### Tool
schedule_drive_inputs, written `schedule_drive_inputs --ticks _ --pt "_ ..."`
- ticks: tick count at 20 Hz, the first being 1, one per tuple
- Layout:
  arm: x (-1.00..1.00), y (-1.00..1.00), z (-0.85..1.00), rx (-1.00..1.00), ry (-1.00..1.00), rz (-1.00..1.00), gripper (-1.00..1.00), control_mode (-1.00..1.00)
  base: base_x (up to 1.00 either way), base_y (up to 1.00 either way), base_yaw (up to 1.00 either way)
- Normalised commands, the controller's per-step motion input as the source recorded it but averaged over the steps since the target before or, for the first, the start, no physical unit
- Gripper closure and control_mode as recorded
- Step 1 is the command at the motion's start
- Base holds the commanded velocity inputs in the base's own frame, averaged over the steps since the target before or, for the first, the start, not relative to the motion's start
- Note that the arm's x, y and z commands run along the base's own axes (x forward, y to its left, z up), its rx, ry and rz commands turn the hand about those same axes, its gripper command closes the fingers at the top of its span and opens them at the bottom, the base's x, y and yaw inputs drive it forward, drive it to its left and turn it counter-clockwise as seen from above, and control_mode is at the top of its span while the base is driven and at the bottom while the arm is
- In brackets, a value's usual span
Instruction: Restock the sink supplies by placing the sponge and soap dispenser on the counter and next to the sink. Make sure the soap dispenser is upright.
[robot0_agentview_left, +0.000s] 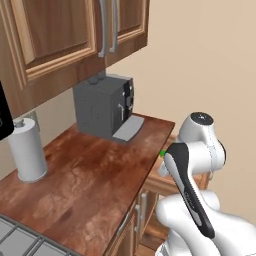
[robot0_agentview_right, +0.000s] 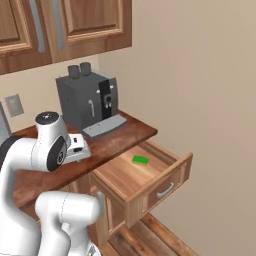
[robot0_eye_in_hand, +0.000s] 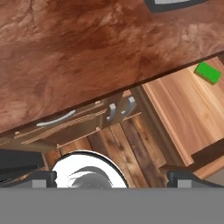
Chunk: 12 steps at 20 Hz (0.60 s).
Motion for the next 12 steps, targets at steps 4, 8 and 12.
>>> schedule_drive_inputs --ticks 4,8,12 --pt "0.0 0.0 0.0 0.0 0.0 0.0 -1.0 1.0 0.65 0.0 0.11" --pt "0.0 0.0 0.0 0.0 0.0 0.0 -1.0 1.0 0.61 -0.02 0.19" --pt "0.0 0.0 0.0 0.0 0.0 0.0 -1.0 1.0 0.58 -0.11 0.21"
